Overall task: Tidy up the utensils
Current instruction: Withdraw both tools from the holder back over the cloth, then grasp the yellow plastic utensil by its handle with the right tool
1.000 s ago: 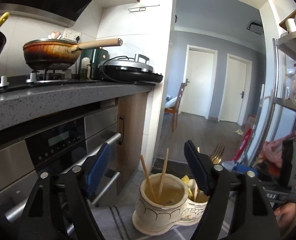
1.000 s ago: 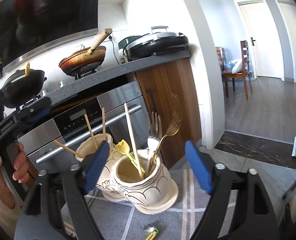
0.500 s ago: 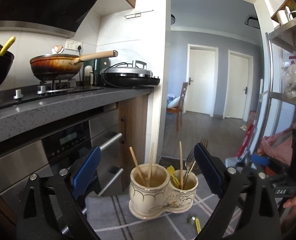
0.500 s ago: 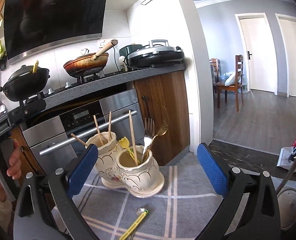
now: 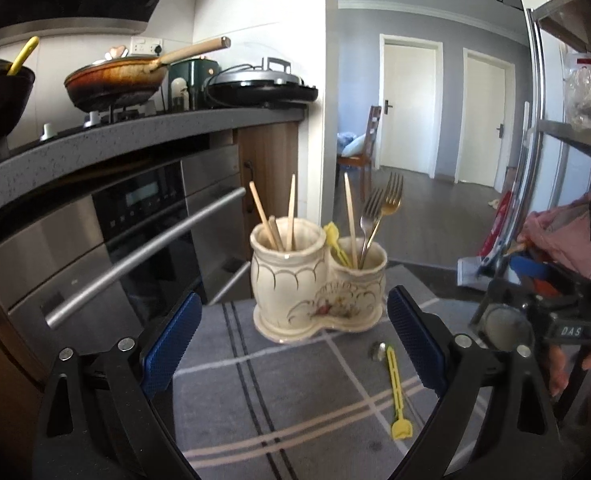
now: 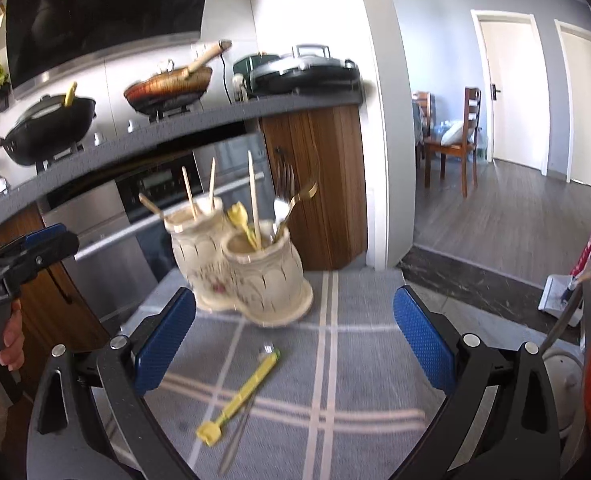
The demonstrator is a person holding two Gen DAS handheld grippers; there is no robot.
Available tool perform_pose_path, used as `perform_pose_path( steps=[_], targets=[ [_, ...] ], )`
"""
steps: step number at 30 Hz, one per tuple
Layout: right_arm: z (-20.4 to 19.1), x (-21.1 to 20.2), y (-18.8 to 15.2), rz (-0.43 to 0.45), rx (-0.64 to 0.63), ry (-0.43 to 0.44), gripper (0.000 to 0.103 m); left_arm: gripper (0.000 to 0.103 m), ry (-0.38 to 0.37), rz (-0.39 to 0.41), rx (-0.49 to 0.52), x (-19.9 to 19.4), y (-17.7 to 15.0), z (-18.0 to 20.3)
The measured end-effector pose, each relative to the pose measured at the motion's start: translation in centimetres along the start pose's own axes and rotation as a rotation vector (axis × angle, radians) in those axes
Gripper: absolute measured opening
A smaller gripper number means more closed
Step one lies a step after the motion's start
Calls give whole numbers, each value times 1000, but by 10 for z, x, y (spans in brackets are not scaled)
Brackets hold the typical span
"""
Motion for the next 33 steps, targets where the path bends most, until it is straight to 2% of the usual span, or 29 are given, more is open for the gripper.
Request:
perform_pose_path(
  steps=[3,11,16,21,24,28,29,30,33],
  targets=[
    [5,3,-21,-47,4,-12,98,93,-17,-68,-25,1,-27,4],
    [5,16,-82,-206,20,-24,98,93,5,-200,-45,8,-89,-3],
    [-11,35,-105,-286,2,-18,98,93,7,-243,-66,10,-112,-9],
    [-28,57,-121,-346,56,3,96,93,-2,-277,-73,14,-123,-11],
    [-36,69,-126,-368,66,-4,83,93,-10,-269,-65,14,-125,-12],
    [-43,83,-134,-402,78,-27,61,93,-10,-275,-63,16,-129,-15],
    [-44,85,-135,-406,71,-33,53,93,-10,-280,-68,16,-130,-16],
    [-47,88,-136,-402,53,-40,51,93,-8,-286,-72,17,-131,-17],
    [-50,91,-140,-398,34,-51,34,93,-8,-288,-79,17,-131,-18]
  ],
)
Point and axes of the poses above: each gripper's, at about its wrist camera, not at the fingertips, and x roughly the way its jaws point, z to its right, y to its top, the point moved 9 cm from there along x, roughly the way its jaws point, and after that the axes turned 11 degrees about z, right-handed, at the moved point
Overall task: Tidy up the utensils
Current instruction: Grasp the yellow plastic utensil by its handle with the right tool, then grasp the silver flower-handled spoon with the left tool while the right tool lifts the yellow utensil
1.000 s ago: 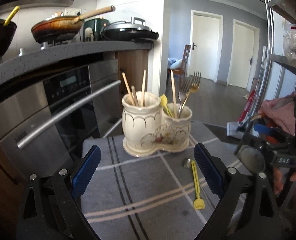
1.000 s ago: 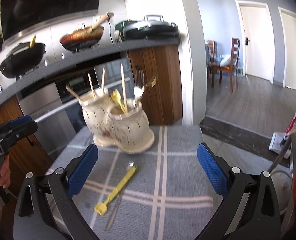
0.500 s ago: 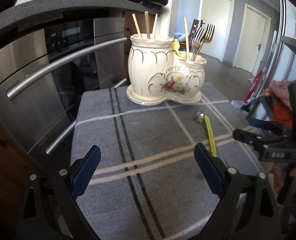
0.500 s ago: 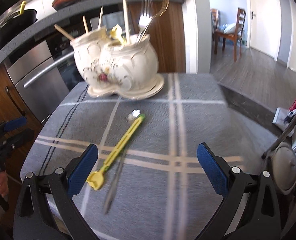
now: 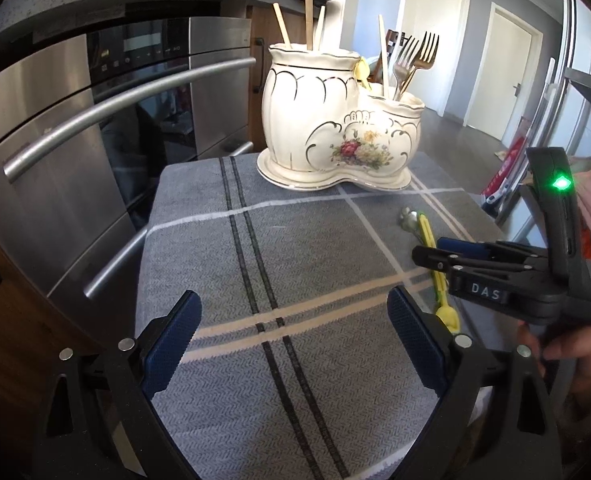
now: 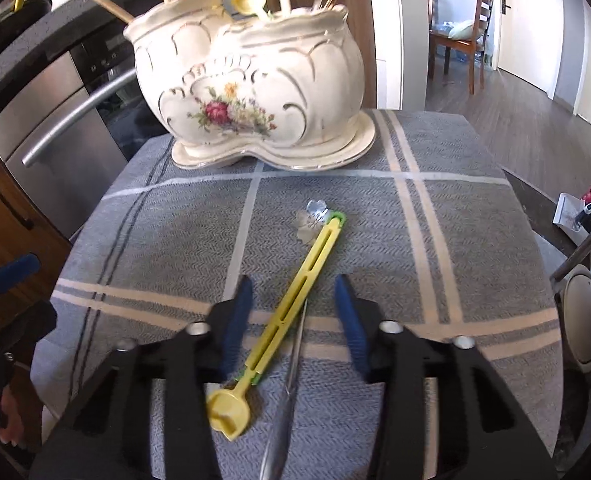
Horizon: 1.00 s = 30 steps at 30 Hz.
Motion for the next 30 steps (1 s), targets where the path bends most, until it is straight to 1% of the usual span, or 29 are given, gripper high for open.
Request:
perform_pose_path(
  steps=[2,5,8,13,16,20,23,26,28,29,30],
  targets=[
    [1,1,0,-2,19,10,20,93,1,2,5,0,0,0],
    [7,-2,3,14,57,18,11,93,4,-4,6,1,0,1],
    [15,-11,9,47,81,28,10,93,-1,-11,8,3,0,6],
    [32,-41,27,120,124,79,10,93,1,-46,15,12,1,23],
    [50,-62,42,191,109,70,10,93,-10,-81,18,21,2,44],
    [78,-76,47,224,147,54,10,92,-15,-147,50,38,-1,76],
    [87,-82,44,237,140,53,10,89,-49,-183,60,51,-1,100],
    [93,-85,39,242,135,61,10,85,-50,-204,85,64,0,117],
    [100,-87,38,246,140,67,10,73,-52,-229,90,74,-1,126],
    [100,-87,39,247,141,71,10,70,-50,-239,88,78,-1,128],
    [102,-88,39,250,142,77,10,62,-47,-248,86,81,-2,129]
  ],
)
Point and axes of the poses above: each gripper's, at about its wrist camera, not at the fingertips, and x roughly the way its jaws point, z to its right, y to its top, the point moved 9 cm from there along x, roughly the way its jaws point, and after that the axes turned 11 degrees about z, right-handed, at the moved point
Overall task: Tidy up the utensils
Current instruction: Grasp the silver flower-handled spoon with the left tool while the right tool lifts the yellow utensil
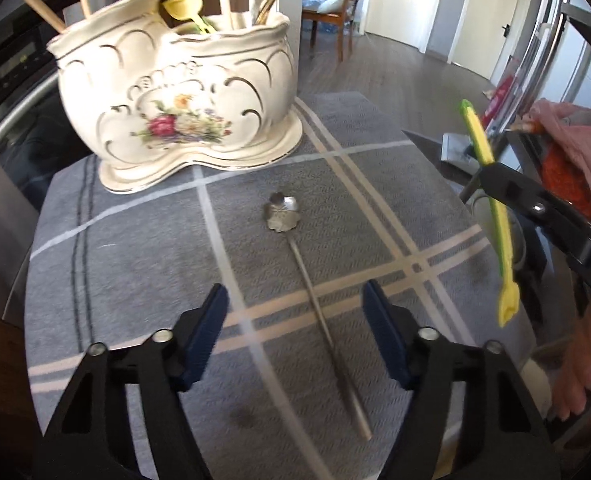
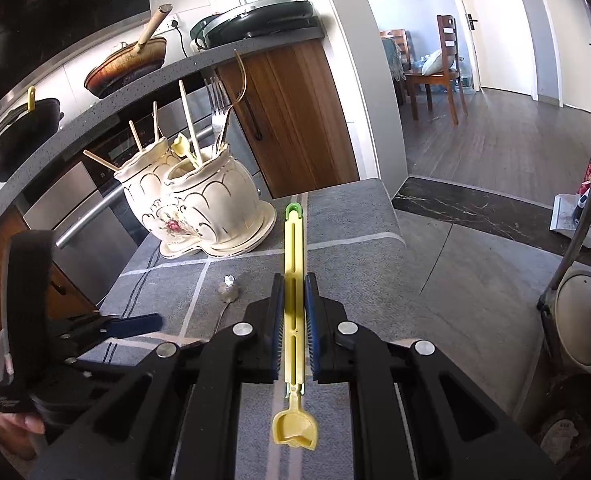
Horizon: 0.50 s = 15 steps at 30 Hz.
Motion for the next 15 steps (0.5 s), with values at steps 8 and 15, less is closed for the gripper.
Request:
perform_pose_path(
  steps=[8,15],
  targets=[
    [8,-6,2,28,-11,7,10,29,41,-66,2,24,0,2],
    [8,-7,3,40,-7,22,10,7,68,-64,46,30,6,4]
  ],
)
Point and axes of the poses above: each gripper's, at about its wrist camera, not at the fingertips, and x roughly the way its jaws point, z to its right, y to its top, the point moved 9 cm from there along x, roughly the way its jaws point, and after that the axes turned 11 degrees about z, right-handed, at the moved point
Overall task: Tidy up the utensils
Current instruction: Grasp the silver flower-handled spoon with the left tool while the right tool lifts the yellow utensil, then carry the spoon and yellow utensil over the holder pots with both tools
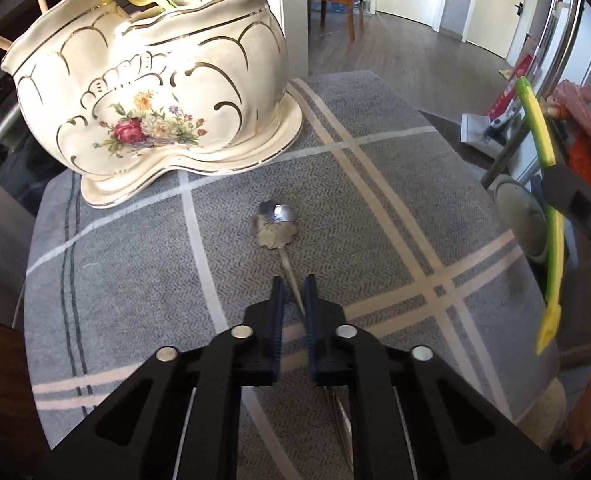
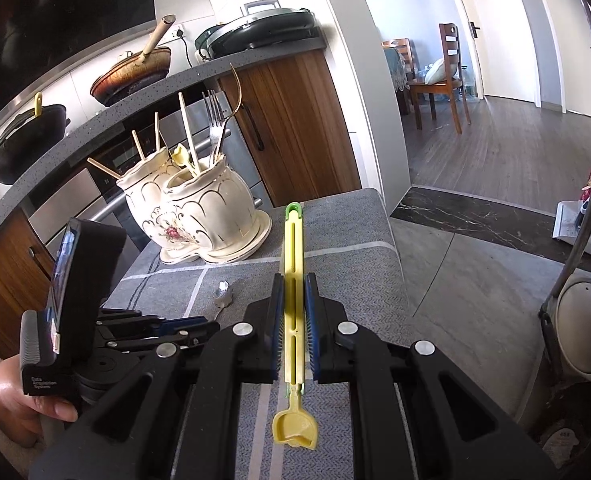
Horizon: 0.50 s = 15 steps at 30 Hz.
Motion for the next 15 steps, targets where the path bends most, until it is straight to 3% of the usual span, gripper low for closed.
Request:
perform_pose_path(
  steps=[6,15],
  targets=[
    [-6,-1,-1,8,-21,6,10,4,-120,12,-108,-3,0,-8],
    [-19,-1,1,29,-47,29,10,4,-195,252,-73,-64,8,-30]
  ],
)
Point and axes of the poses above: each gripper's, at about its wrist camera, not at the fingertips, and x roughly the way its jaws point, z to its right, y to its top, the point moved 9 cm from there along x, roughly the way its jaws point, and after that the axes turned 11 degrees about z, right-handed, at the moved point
